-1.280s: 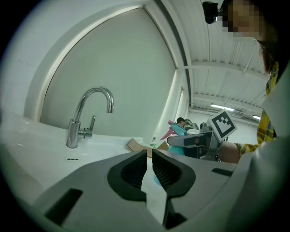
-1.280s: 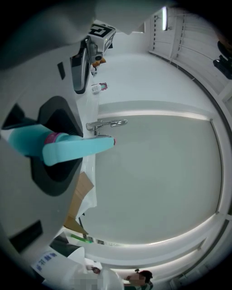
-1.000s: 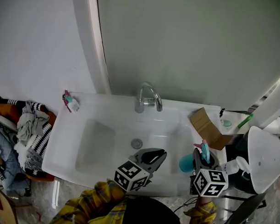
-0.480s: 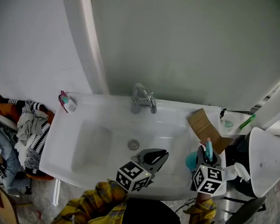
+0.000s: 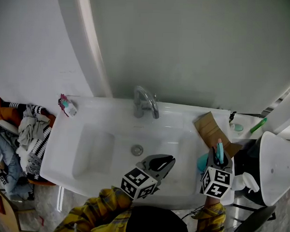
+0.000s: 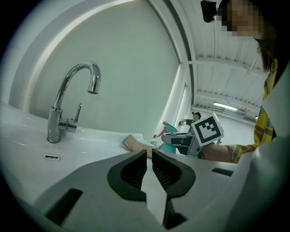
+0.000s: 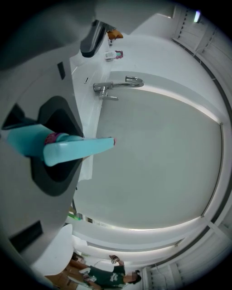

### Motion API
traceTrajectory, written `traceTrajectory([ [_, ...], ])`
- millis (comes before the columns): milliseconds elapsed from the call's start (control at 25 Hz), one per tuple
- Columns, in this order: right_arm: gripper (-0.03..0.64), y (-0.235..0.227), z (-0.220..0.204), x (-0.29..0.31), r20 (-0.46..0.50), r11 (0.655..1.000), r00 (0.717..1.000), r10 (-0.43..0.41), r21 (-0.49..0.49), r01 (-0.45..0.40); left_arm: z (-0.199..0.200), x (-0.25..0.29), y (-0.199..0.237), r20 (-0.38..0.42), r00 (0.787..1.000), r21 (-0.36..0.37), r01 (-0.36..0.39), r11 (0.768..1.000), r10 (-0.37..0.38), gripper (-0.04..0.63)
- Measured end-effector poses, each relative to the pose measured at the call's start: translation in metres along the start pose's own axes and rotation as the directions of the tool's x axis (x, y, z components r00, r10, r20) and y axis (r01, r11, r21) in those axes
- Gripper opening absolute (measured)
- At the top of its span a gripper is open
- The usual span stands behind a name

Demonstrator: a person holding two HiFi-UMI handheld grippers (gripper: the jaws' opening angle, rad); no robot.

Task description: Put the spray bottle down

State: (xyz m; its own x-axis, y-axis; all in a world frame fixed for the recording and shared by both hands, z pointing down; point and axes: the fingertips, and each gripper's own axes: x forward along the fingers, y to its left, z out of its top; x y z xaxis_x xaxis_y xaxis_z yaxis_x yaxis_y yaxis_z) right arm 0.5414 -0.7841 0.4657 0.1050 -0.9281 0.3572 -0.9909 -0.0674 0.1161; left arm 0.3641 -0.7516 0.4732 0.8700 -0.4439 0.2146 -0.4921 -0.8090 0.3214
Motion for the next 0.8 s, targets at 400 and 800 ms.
traceTrajectory([
  [400, 0.124, -0.0070, -0.0005, 0.0051, -0.007, 1.000, 1.000, -0.021, 0.014, 0.021, 0.0004, 0.0009, 0.0029, -0.001, 1.000, 0.003, -0.008, 1.000, 0.008, 0.035],
  [800, 0.161, -0.0049, -0.0015, 0.0008, -0.020, 0.999, 1.000, -0.021, 0.029, 0.022, 0.0024, -0.0059, 0.0031, 0.001, 1.000, 0.009, 0.001, 1.000, -0.001, 0.037],
])
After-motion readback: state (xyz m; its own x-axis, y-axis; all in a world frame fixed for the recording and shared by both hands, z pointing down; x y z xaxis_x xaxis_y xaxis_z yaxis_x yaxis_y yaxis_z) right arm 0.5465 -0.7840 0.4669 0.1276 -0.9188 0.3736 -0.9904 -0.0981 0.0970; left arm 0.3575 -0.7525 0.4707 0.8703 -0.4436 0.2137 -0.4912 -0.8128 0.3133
